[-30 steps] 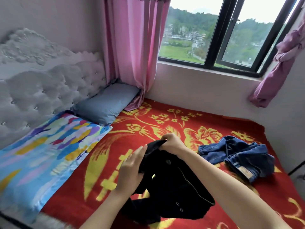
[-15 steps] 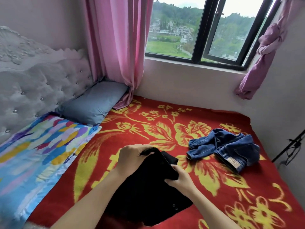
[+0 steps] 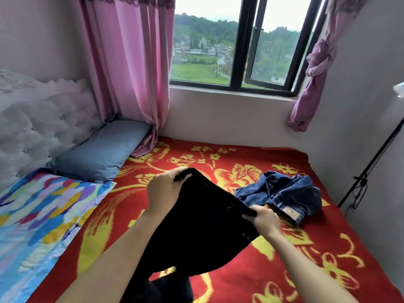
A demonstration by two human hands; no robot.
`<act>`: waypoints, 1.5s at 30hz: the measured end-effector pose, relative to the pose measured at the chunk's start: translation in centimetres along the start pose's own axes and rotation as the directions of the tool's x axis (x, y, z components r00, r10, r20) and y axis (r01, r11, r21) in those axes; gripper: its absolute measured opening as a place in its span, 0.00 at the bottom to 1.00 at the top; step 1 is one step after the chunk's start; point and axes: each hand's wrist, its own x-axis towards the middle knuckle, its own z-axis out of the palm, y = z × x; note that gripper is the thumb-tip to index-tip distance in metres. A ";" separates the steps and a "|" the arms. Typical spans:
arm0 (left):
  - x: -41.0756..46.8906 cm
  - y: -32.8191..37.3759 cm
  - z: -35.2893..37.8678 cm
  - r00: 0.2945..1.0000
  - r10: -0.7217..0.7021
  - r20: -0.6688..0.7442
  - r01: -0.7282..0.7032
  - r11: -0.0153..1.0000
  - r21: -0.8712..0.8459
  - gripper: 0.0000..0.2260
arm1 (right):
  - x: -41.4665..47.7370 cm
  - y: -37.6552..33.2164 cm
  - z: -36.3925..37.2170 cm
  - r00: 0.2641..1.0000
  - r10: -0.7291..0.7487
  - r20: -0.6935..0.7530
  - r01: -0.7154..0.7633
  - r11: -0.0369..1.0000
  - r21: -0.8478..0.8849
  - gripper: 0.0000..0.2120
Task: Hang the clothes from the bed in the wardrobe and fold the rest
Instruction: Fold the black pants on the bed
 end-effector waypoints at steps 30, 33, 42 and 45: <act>-8.8 -7.8 3.3 0.723 -0.653 0.223 0.684 0.723 -0.100 0.06 | 7.6 -4.2 0.5 0.998 0.058 -0.025 -0.063 0.963 -0.263 0.14; -11.4 -12.8 1.1 0.660 -0.718 0.222 0.742 0.669 -0.043 0.07 | 6.8 -7.7 6.3 0.994 0.051 0.102 -0.016 0.947 -0.320 0.13; -9.5 -27.9 -10.7 0.472 -0.880 -0.061 0.832 0.467 -0.301 0.08 | 10.4 -33.2 16.0 0.907 -0.403 0.120 0.416 0.820 -0.392 0.16; -4.2 -33.2 -18.6 0.421 -0.860 -0.288 0.720 0.510 -0.470 0.11 | 12.2 -46.3 17.7 0.824 -0.566 0.023 0.540 0.772 -0.335 0.20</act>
